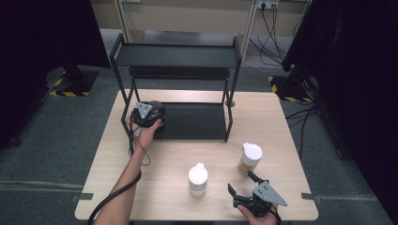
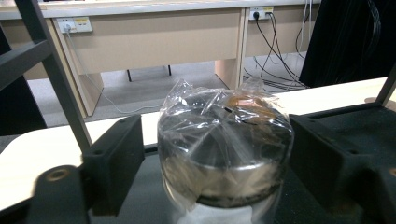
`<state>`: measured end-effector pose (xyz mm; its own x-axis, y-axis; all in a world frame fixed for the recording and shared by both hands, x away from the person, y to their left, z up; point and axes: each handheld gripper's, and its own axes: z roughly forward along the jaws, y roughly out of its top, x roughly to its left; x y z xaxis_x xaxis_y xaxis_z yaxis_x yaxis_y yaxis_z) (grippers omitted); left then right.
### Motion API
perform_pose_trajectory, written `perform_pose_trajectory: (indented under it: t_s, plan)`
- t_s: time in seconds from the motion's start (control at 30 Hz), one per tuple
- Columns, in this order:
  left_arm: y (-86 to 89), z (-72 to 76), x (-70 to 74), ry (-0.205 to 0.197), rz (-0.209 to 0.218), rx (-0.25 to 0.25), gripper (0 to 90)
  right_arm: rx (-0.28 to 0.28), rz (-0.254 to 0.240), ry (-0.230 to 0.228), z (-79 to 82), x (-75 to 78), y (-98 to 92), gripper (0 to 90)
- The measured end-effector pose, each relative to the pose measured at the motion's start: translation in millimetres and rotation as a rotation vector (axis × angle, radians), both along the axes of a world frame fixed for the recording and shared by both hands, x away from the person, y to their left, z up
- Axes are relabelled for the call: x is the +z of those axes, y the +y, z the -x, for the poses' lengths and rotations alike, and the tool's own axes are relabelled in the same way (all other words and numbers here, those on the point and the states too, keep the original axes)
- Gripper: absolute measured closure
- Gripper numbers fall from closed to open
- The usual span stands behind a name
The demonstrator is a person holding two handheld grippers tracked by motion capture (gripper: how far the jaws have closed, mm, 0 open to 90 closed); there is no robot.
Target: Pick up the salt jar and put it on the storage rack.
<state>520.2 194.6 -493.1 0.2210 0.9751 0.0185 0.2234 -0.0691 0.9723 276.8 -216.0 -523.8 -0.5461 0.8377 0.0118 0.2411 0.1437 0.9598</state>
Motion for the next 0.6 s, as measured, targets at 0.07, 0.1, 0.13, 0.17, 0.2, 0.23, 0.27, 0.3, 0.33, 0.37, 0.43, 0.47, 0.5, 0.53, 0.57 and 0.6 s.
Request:
perform_pose_trajectory:
  t_s: [0.07, 0.1, 0.13, 0.17, 0.2, 0.23, 0.27, 0.3, 0.33, 0.37, 0.43, 0.47, 0.5, 0.53, 0.57, 0.6]
  plan:
    - [-0.1, 3.2, 0.8, -0.004, -0.010, 0.001, 16.9, 0.000, 0.003, -0.001, 0.1, 0.0, 0.3, 8.9]
    - [-0.1, 4.8, 1.4, -0.006, -0.014, 0.002, 16.3, 0.000, 0.005, -0.002, 0.2, 0.0, 0.4, 8.9]
    - [0.0, 6.3, 2.2, -0.008, -0.018, 0.002, 16.0, 0.000, 0.006, -0.002, 0.3, 0.0, 0.5, 8.9]
    - [-0.2, 7.6, 3.0, -0.012, -0.018, 0.002, 15.9, 0.000, 0.007, -0.002, 0.3, 0.0, 0.6, 8.9]
    - [-0.2, 9.2, 4.1, -0.016, -0.023, 0.003, 15.7, 0.000, 0.007, -0.002, 0.3, 0.0, 0.6, 8.9]
    - [-0.3, 10.2, 4.8, -0.018, -0.022, 0.003, 15.5, 0.000, 0.006, -0.004, 0.2, 0.0, 0.4, 8.9]
    - [-0.5, 11.5, 5.9, -0.020, -0.022, 0.003, 15.2, 0.000, 0.006, -0.003, 0.2, 0.0, 0.5, 8.9]
    - [-0.6, 12.9, 7.0, -0.024, -0.023, 0.002, 15.0, 0.000, 0.006, -0.002, 0.2, 0.0, 0.5, 8.9]
    - [-1.0, 14.4, 8.3, -0.029, -0.022, -0.002, 14.9, 0.000, 0.006, -0.001, 0.3, 0.0, 0.6, 8.9]
    - [-1.2, 16.1, 9.7, -0.032, -0.026, -0.004, 15.0, 0.000, 0.007, -0.001, 0.4, 0.1, 0.8, 8.9]
    - [-1.7, 19.4, 12.2, -0.036, -0.027, -0.006, 14.9, 0.001, 0.010, -0.003, 0.3, 0.0, 1.0, 8.9]
    - [-1.7, 21.0, 13.3, -0.040, -0.031, -0.005, 15.0, 0.001, 0.010, -0.003, 0.3, 0.0, 1.0, 8.9]
    - [-1.5, 22.9, 14.3, -0.042, -0.031, -0.005, 14.9, 0.002, 0.010, -0.002, 0.3, 0.0, 1.0, 8.9]
    - [-1.3, 23.9, 14.7, -0.042, -0.031, -0.007, 14.9, 0.001, 0.009, -0.002, 0.2, 0.0, 0.9, 8.9]
    - [-1.3, 25.6, 15.1, -0.041, -0.033, -0.009, 14.9, 0.001, 0.009, -0.002, 0.2, 0.0, 0.9, 8.9]
    - [-1.2, 27.2, 15.3, -0.043, -0.034, -0.010, 14.9, 0.001, 0.009, -0.003, 0.3, 0.0, 1.0, 8.9]
